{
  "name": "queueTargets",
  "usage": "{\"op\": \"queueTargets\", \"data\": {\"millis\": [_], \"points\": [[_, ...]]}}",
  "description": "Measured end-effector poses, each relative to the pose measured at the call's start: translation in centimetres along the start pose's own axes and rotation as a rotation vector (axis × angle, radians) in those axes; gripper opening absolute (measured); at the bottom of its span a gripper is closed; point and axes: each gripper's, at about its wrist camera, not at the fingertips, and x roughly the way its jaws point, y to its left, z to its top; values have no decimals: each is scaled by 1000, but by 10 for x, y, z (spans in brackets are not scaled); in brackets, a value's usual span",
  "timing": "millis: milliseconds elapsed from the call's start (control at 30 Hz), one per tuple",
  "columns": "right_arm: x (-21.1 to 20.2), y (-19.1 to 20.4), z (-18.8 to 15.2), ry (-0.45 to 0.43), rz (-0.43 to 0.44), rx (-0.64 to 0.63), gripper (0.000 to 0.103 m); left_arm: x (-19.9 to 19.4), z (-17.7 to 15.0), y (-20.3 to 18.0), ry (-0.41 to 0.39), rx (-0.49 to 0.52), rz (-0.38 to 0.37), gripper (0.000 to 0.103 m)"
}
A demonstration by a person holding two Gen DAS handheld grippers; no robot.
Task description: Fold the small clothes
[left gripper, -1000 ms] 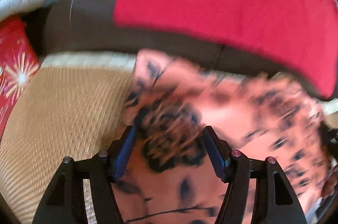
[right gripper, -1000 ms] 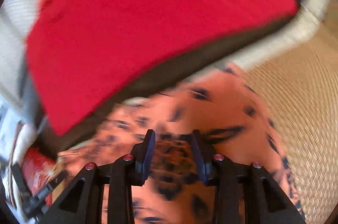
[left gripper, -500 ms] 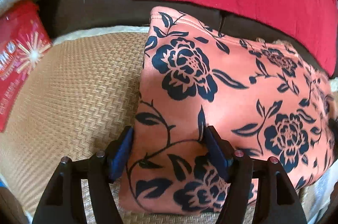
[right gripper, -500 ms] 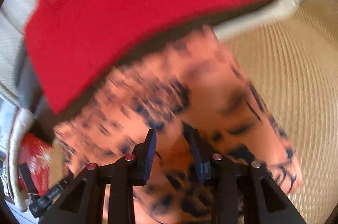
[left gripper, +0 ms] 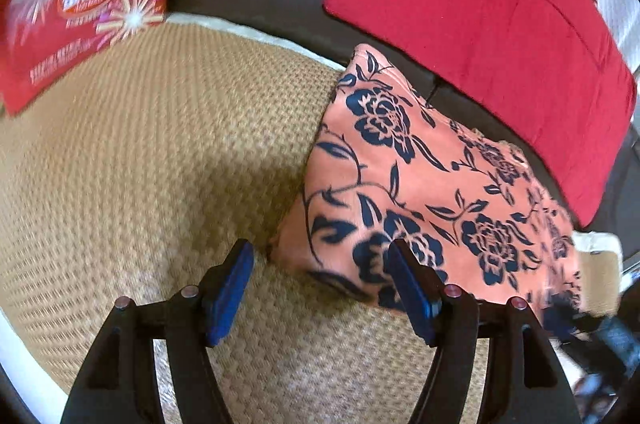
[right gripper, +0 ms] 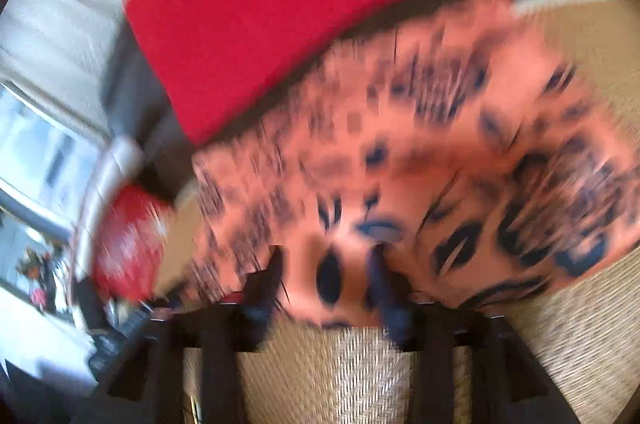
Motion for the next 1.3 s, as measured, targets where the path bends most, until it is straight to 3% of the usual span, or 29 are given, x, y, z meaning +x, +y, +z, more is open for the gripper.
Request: {"op": "queueTargets", "data": {"millis": [67,133,200,333,433,567,667,700,800,867,933,967,1033,1167,1300], "points": [[3,3,-4,12,-25,-19,57,3,-4,5,37,-50,-75,76],[-14,3,-2,-14,29,-8,58,12,-5,10,101,-121,-148,79],[-38,-10,-1,-71,85,48,67,19,-7,16,137,-185,-192,79],[-78,-62,-11,-141,78,229,69,12,-3,17,94,-223,-226,80],[-97,-99,-20,-177,58,360,70,22,-1,23,102,-312,-281,80],[-106,-137,-21,-219,56,491,71,31,1,30,61,-413,-352,79],[-97,-149,-12,-233,103,530,71,32,2,33,31,-460,-381,78],[-94,-150,-8,-254,121,543,71,32,2,34,24,-459,-379,76],[-84,-152,3,-304,129,564,71,38,3,36,31,-441,-329,43],[-80,-151,3,-348,131,572,66,46,5,34,36,-445,-322,31],[-74,-146,6,-361,70,556,34,50,6,32,41,-434,-306,23],[-67,-146,7,-339,41,560,25,50,6,32,42,-425,-299,20],[-61,-146,7,-363,70,594,23,49,4,36,50,-424,-297,17],[-84,-136,-2,-394,-3,526,16,37,-1,38,70,-384,-261,11],[-110,-130,-25,-412,-15,492,15,18,-10,46,75,-347,-247,10]]}}
